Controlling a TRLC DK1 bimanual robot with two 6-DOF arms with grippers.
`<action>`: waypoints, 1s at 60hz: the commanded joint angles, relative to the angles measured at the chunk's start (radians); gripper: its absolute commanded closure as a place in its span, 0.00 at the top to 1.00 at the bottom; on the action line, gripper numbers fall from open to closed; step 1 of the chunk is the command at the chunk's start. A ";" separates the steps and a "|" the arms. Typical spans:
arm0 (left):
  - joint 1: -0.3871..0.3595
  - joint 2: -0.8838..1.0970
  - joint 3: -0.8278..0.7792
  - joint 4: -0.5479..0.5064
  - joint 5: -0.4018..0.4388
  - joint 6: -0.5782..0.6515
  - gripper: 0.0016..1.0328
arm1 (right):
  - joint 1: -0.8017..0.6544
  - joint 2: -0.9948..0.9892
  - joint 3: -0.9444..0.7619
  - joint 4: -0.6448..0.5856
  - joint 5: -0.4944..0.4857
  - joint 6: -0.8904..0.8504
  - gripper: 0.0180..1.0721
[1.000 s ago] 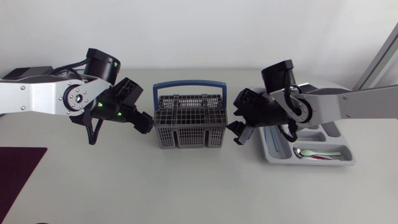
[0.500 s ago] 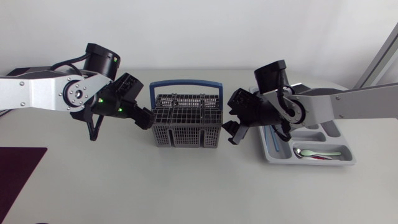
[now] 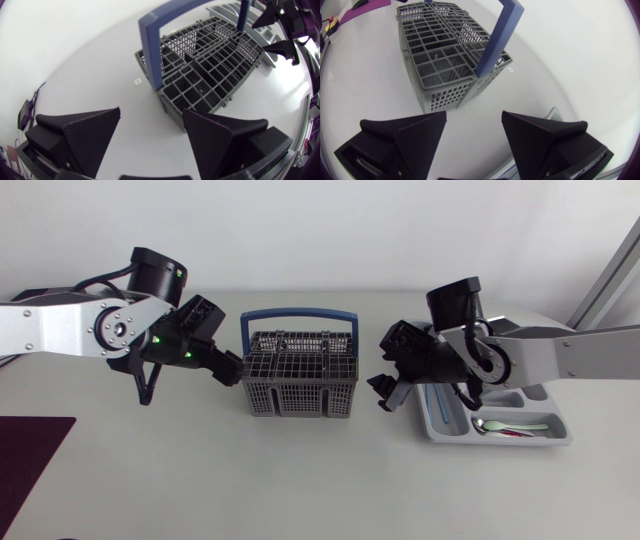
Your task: Unload the cutlery basket into the drawer organizer.
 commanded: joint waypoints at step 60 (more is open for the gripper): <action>0.212 -0.632 -0.277 -0.067 0.104 0.033 0.96 | -0.336 -0.749 -0.327 -0.126 -0.032 0.083 0.95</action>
